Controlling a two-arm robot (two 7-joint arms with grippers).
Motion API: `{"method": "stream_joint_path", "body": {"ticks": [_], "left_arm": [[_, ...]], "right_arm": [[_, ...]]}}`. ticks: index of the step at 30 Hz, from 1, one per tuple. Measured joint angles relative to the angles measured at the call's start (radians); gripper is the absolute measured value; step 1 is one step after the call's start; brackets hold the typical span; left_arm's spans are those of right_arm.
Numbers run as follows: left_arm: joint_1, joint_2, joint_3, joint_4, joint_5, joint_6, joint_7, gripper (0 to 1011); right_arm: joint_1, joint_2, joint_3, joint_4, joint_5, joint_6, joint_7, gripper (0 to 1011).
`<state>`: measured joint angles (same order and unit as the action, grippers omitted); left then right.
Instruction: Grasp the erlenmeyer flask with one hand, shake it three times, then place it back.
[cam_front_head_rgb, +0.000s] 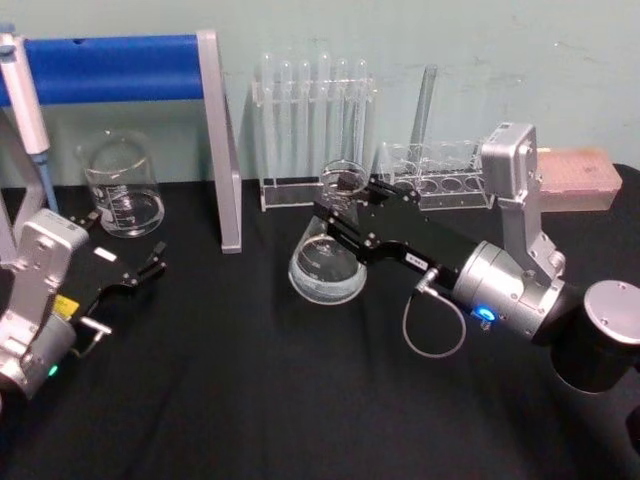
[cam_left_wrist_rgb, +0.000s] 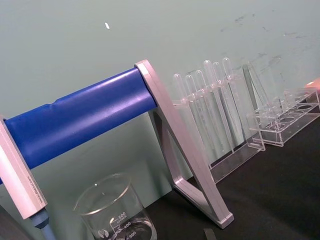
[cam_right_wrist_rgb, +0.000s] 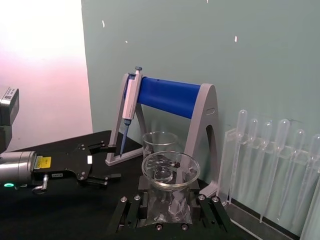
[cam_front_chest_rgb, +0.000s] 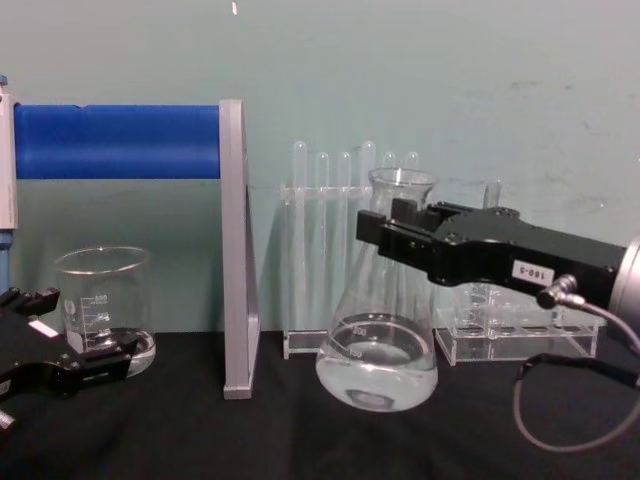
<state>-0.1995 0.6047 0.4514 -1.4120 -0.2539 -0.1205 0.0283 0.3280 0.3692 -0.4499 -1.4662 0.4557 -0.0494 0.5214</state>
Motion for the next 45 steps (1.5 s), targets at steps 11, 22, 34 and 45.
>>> {"method": "stream_joint_path", "body": {"ticks": [11, 22, 34, 45], "left_arm": [[0.0, 0.0, 0.0, 0.0, 0.0, 0.0, 0.0, 1001], [0.0, 0.0, 0.0, 0.0, 0.0, 0.0, 0.0, 1001], [0.0, 0.0, 0.0, 0.0, 0.0, 0.0, 0.0, 1001], [0.0, 0.0, 0.0, 0.0, 0.0, 0.0, 0.0, 1001]], "right_arm": [[0.008, 0.002, -0.013, 0.017, -0.001, -0.009, 0.013, 450], [0.02, 0.008, -0.034, 0.052, -0.012, -0.026, 0.042, 450], [0.028, 0.009, -0.055, 0.1, -0.016, -0.058, 0.084, 449], [0.034, 0.005, -0.063, 0.142, -0.014, -0.079, 0.107, 450]]}}
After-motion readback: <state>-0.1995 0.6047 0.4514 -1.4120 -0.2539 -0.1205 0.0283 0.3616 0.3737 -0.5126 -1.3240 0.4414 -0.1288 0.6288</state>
